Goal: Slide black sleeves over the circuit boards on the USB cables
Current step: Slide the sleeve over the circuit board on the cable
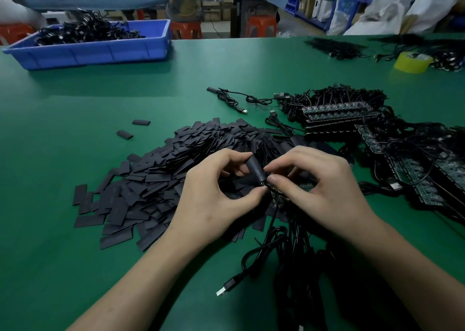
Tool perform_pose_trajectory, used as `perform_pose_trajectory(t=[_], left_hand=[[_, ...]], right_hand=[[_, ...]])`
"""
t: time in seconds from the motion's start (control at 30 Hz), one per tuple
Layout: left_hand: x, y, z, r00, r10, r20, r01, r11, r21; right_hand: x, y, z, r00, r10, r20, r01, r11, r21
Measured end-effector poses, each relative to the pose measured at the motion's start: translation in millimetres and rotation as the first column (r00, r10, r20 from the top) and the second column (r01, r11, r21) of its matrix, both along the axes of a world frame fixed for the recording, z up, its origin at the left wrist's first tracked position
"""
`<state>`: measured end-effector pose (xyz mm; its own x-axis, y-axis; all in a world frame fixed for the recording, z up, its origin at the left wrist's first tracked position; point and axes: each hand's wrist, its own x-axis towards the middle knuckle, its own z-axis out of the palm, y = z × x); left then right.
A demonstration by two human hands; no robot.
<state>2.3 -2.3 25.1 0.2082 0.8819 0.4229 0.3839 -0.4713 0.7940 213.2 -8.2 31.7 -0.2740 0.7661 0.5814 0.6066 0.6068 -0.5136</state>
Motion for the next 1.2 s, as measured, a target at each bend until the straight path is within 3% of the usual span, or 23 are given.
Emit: perform_pose_trajectory(t=[0.27,0.5,0.6,0.83,1.07,1.2], left_hand=[[-1,3,-3,1.0,-0.011,-0.009,0.011,1.0,0.0],[8,1,-10,0.957,0.008,0.291,0.03,0.991,-0.128],[12,-1,-12,0.935,0.018,0.353,0.036,0.989,-0.146],[10,-4,-8,0.965,0.045,0.257,-0.028,0.997,-0.068],[7,-4,-7,0.98,-0.011,0.198,0.027,0.997,-0.074],[4,-3,-5,0.989,-0.039,0.142,0.05,0.996,-0.075]], right_hand=[[3,1,0,0.985,-0.036,0.168,-0.001,0.976,0.216],[0,-2,-1,0.985,-0.089,0.151,0.047,0.964,0.262],[-2,-3,-1,0.988,-0.096,0.119,0.065,0.969,0.237],[-2,-2,-3,0.99,-0.089,0.114,0.056,0.963,0.265],[5,0,-1,0.963,-0.09,0.253,-0.019,0.917,0.398],[2,0,-3,0.971,-0.077,0.226,-0.013,0.928,0.372]])
